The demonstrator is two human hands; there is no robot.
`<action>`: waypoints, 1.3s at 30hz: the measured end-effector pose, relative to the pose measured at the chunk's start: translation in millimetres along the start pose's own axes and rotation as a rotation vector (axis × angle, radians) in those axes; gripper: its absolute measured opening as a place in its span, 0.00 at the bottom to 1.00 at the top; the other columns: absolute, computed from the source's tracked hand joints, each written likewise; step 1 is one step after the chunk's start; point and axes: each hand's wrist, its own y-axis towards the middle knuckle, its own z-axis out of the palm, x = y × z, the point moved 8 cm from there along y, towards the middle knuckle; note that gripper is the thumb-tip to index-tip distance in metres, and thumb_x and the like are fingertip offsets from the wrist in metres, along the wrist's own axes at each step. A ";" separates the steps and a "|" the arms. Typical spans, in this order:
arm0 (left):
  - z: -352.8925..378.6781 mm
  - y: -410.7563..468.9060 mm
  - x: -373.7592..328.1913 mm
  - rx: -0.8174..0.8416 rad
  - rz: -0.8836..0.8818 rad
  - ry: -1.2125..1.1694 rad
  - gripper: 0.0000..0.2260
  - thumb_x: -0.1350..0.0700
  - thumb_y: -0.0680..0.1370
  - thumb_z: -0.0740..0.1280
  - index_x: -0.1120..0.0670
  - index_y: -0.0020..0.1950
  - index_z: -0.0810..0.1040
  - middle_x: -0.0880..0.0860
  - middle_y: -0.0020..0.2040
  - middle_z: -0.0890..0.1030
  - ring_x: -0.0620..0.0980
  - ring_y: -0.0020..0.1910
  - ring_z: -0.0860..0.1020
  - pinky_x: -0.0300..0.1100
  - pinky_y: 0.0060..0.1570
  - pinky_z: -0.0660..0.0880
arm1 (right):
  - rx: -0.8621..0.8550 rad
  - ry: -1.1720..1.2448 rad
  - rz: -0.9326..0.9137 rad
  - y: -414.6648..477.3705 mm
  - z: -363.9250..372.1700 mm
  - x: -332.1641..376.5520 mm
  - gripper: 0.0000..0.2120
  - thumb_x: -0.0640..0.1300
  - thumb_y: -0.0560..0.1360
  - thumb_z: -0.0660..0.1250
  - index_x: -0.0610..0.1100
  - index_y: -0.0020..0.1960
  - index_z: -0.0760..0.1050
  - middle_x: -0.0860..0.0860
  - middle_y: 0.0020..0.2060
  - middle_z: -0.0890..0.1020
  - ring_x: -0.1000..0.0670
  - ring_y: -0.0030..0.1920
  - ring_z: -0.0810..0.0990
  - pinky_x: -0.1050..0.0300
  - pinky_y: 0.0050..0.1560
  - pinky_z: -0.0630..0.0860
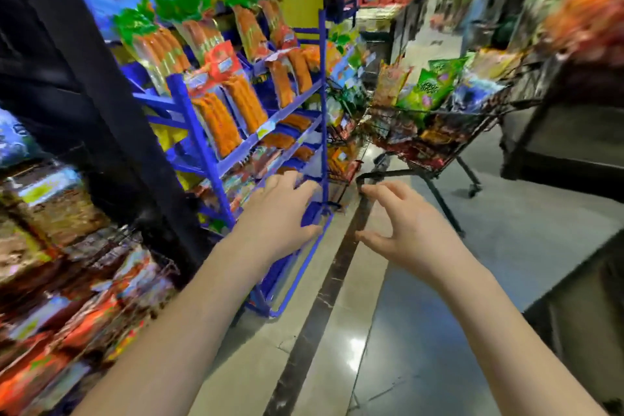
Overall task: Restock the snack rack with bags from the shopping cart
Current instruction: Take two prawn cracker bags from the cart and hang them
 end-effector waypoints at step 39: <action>42.2 640.4 -94.0 0.057 0.452 -0.042 0.32 0.39 0.78 0.70 0.44 0.80 0.64 0.50 0.78 0.64 0.55 0.77 0.62 0.54 0.72 0.68 | -0.133 0.016 0.485 413.9 -49.9 -392.0 0.33 0.57 0.76 0.72 0.55 0.77 0.65 0.57 0.71 0.70 0.54 0.67 0.74 0.56 0.63 0.73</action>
